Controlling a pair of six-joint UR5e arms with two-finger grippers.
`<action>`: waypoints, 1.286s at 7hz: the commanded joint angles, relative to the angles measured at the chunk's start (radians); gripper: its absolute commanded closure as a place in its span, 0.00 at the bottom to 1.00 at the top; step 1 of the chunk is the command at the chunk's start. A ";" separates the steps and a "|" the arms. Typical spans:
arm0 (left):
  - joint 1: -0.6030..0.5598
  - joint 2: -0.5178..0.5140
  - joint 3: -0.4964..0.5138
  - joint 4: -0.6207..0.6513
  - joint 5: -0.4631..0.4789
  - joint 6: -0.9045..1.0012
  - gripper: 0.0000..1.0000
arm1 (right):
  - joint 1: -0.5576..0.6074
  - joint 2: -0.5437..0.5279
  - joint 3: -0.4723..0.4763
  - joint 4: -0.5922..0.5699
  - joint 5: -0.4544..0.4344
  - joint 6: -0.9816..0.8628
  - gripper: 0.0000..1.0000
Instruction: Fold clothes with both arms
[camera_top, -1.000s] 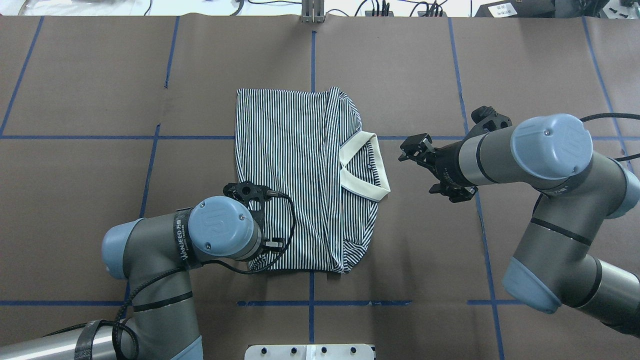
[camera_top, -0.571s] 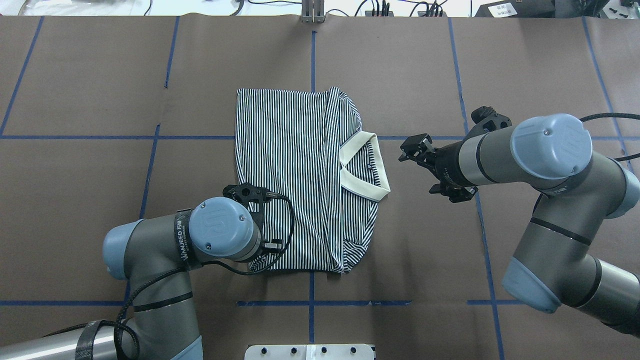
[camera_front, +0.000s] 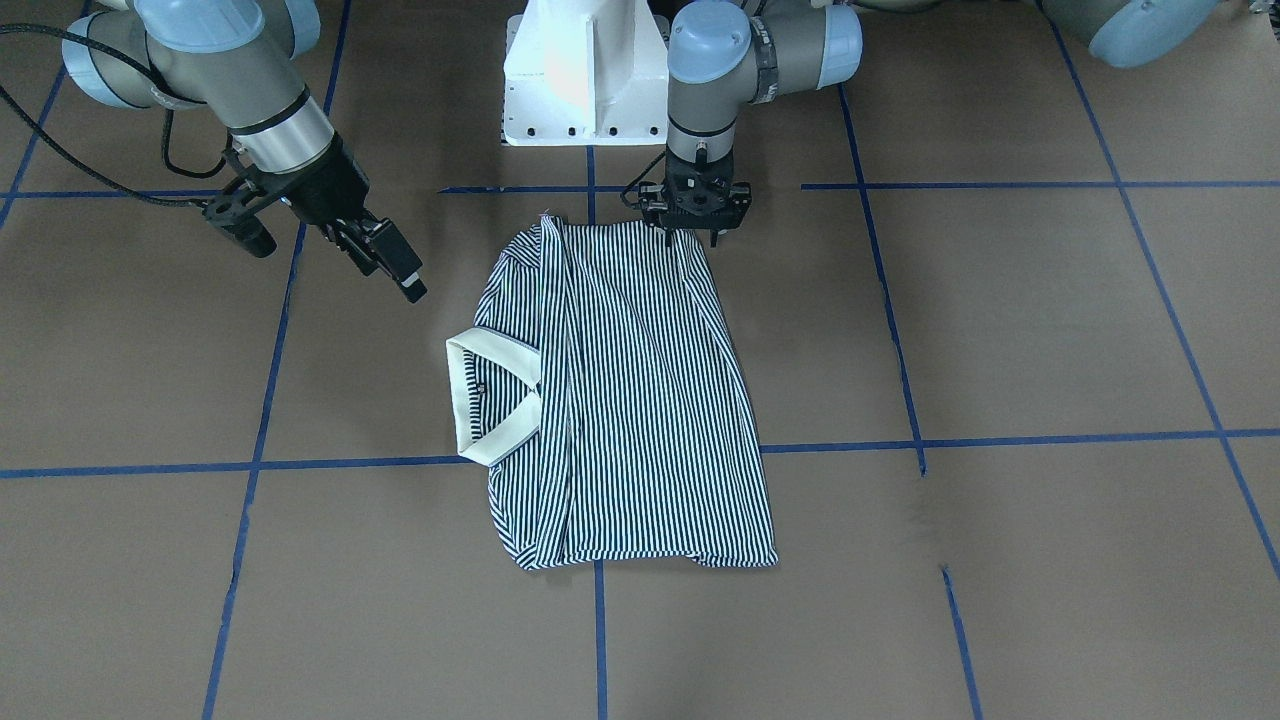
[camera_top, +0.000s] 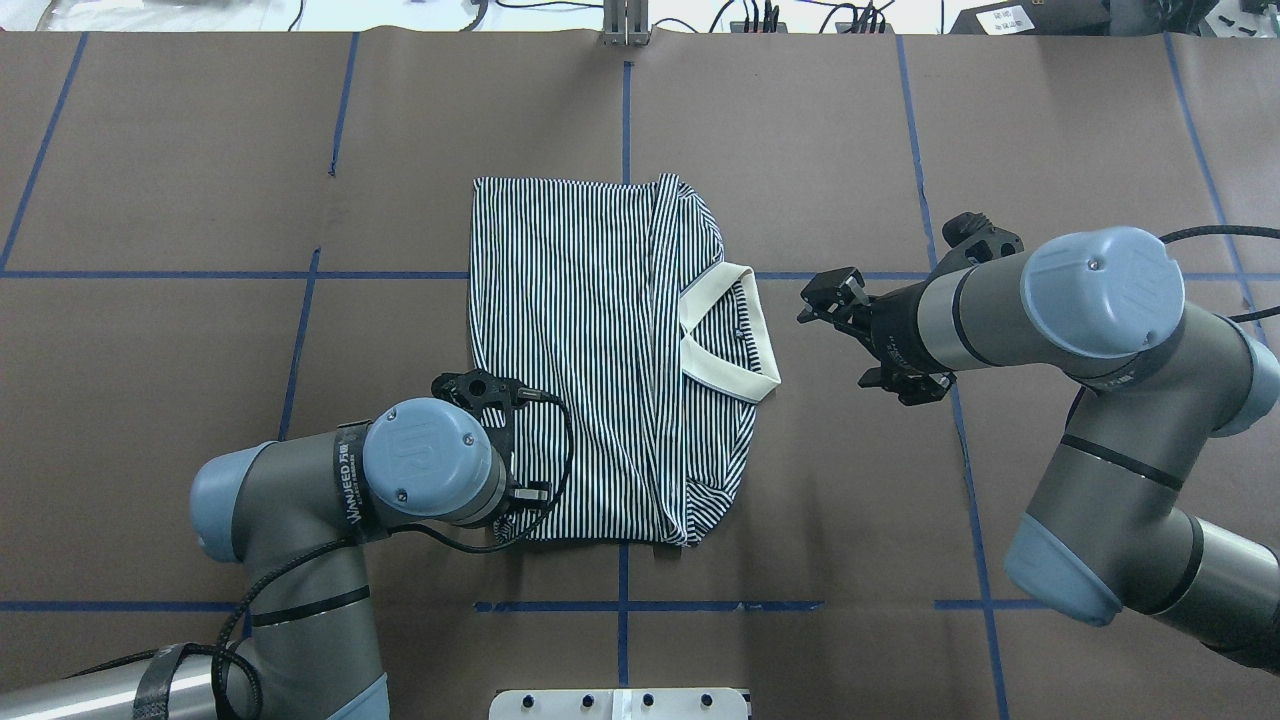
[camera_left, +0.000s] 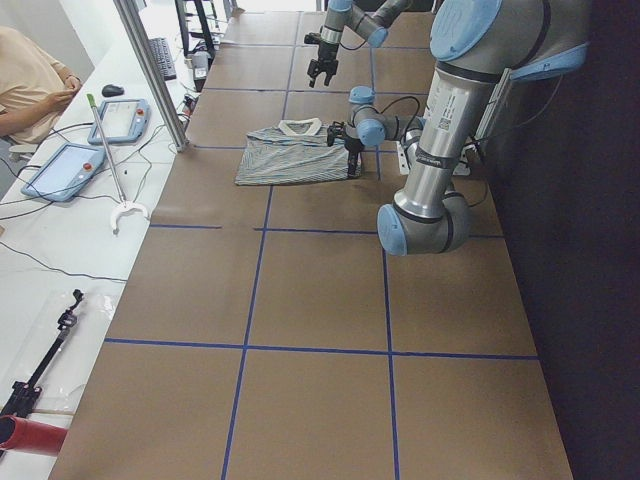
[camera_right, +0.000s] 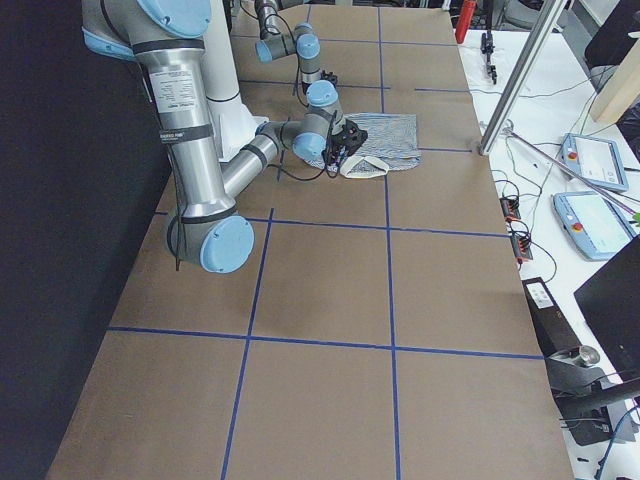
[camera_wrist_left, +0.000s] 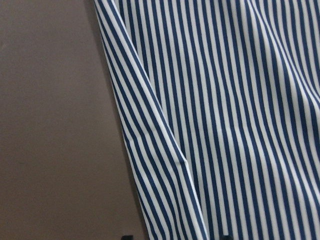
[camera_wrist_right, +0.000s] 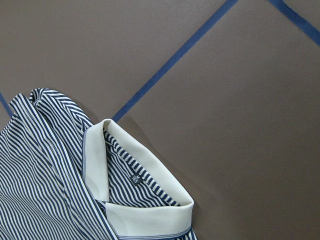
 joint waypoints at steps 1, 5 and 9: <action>-0.008 0.056 -0.025 0.002 0.003 0.005 0.35 | 0.000 0.002 0.000 0.000 0.001 0.001 0.00; -0.074 0.089 -0.157 0.027 0.000 0.014 0.36 | -0.003 0.062 -0.047 -0.006 -0.001 0.001 0.00; -0.238 0.084 -0.214 0.003 -0.089 0.034 0.37 | -0.113 0.287 -0.164 -0.219 -0.027 -0.005 0.00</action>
